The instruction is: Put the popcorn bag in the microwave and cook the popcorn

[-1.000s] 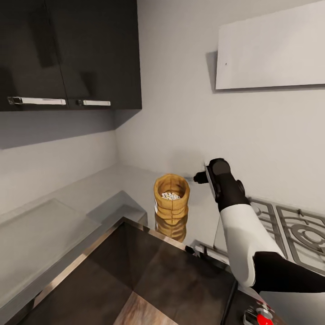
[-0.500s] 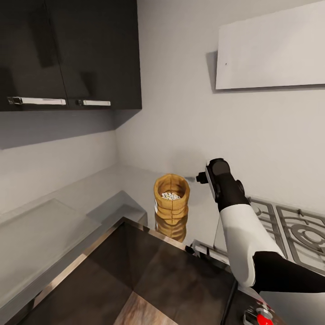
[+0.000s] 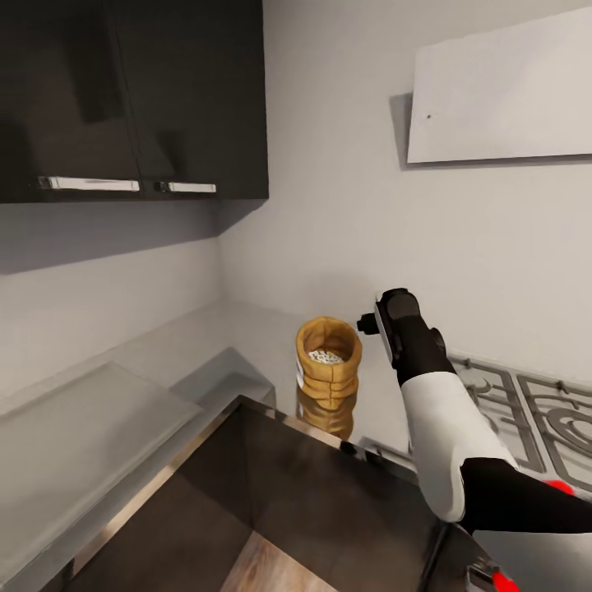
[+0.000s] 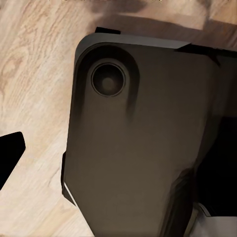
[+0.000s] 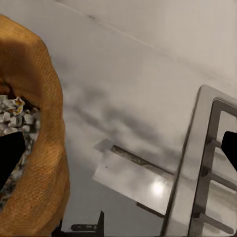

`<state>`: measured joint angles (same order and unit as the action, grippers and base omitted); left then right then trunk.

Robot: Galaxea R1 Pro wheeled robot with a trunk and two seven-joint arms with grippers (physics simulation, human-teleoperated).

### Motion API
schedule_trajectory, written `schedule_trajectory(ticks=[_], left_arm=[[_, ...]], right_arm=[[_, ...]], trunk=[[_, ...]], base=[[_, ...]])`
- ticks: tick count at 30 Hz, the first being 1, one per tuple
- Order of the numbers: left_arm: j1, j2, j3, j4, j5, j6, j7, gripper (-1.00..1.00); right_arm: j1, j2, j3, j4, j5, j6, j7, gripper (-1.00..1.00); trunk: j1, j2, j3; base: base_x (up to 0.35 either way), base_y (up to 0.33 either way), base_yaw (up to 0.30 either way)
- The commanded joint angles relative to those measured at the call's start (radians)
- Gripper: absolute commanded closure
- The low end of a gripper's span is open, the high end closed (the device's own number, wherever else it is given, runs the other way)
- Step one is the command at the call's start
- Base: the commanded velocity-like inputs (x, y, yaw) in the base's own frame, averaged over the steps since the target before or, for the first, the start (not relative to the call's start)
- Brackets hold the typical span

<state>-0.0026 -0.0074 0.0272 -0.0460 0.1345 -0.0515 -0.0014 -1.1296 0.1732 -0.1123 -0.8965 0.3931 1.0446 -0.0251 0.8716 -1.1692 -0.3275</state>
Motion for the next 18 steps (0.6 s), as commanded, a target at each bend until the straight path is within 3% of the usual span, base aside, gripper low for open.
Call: schedule_trajectory(ticks=[1,5,14,18], left_arm=[[0.0,0.0,0.002,0.0,0.007,-0.002,0.0,-1.0],[0.0,0.0,0.002,0.0,0.007,-0.002,0.0,-1.0],[0.0,0.0,0.002,0.0,0.007,-0.002,0.0,-1.0],[0.0,0.0,0.002,0.0,0.007,-0.002,0.0,-1.0]], right_arm=[[-0.001,0.001,-0.003,-0.001,-0.002,0.003,-0.003,-1.0],[-0.001,0.001,-0.003,0.0,-0.002,0.003,-0.002,-1.0],[-0.001,0.001,-0.006,0.001,-0.004,0.003,0.0,-1.0],[-0.001,0.001,-0.005,0.001,-0.073,0.003,-0.001,-1.0]], trunk=[[0.0,-0.001,-0.001],[0.0,-0.001,-0.001],[0.0,-0.001,-0.001],[0.0,-0.001,-0.001]], base=[[0.0,0.274,0.0],[0.0,0.146,0.0],[0.0,0.009,0.0],[0.0,0.0,0.0]])
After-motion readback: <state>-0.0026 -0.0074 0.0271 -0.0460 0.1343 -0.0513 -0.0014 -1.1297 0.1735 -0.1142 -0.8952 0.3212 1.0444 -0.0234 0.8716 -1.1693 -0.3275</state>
